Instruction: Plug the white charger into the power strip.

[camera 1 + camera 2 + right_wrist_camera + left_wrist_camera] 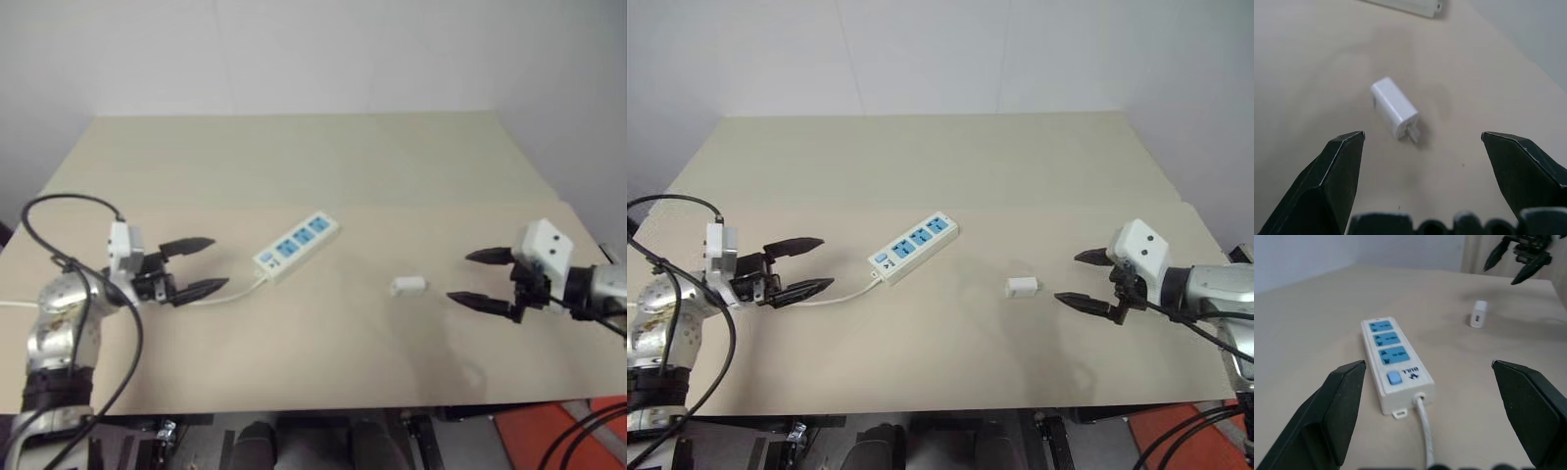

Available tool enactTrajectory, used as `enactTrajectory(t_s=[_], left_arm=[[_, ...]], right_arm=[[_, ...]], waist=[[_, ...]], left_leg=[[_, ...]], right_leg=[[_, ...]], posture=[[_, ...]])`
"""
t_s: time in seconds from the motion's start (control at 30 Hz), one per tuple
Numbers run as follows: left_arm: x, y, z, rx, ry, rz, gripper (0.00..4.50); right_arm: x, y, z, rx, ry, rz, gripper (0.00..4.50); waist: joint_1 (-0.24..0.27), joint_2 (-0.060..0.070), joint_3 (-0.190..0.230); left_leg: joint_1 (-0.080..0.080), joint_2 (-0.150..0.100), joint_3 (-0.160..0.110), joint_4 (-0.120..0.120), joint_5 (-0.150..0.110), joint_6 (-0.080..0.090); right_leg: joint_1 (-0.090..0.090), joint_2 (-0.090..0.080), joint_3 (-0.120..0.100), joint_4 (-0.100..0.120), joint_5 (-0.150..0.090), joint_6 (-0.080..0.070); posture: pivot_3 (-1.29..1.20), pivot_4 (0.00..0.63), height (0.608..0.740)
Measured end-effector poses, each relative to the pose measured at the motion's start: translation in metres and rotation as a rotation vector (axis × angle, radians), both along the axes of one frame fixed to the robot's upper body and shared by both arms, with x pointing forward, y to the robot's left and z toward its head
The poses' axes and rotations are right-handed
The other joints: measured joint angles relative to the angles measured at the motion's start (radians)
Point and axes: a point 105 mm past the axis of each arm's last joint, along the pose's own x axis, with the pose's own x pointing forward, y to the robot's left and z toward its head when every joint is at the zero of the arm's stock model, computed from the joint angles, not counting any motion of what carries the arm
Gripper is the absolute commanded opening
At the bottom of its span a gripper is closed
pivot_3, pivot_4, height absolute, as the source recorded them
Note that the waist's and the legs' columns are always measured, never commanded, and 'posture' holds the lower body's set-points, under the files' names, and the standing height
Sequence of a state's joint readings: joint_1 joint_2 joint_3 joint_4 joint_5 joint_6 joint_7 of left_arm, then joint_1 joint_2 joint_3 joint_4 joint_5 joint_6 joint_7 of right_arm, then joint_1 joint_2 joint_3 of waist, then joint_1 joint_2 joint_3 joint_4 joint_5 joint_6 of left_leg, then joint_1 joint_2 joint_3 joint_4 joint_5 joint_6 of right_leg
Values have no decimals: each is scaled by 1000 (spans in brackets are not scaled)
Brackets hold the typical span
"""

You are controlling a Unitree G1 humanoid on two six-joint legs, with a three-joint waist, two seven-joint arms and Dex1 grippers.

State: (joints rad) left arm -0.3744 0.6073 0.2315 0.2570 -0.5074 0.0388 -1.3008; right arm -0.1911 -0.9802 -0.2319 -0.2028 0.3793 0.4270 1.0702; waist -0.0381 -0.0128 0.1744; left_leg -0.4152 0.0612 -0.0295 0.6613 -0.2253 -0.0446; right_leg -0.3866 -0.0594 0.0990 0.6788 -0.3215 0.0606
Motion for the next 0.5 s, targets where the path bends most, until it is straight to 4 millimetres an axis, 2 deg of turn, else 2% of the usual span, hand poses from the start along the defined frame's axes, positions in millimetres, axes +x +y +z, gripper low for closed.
enactTrajectory(t_s=[0.13,0.23,0.5], left_arm=[[12,-27,-14,-75,-52,68,4487],[13,-39,-25,-100,-63,112,4487],[10,-42,-52,-87,-50,246,4487]], right_arm=[[-3,13,4,17,-44,12,4500],[-5,19,6,23,-61,21,4500],[-4,29,3,47,-61,37,4500]], waist=[[8,-1,0],[9,-1,-1],[17,-2,-1]], left_leg=[[0,0,0,1,0,0],[0,0,0,1,0,0],[1,0,0,1,0,0]], right_leg=[[0,0,0,0,0,0],[0,0,1,0,0,0],[1,0,1,1,0,0]], posture=[[0,150,740],[0,150,740],[0,150,740]])
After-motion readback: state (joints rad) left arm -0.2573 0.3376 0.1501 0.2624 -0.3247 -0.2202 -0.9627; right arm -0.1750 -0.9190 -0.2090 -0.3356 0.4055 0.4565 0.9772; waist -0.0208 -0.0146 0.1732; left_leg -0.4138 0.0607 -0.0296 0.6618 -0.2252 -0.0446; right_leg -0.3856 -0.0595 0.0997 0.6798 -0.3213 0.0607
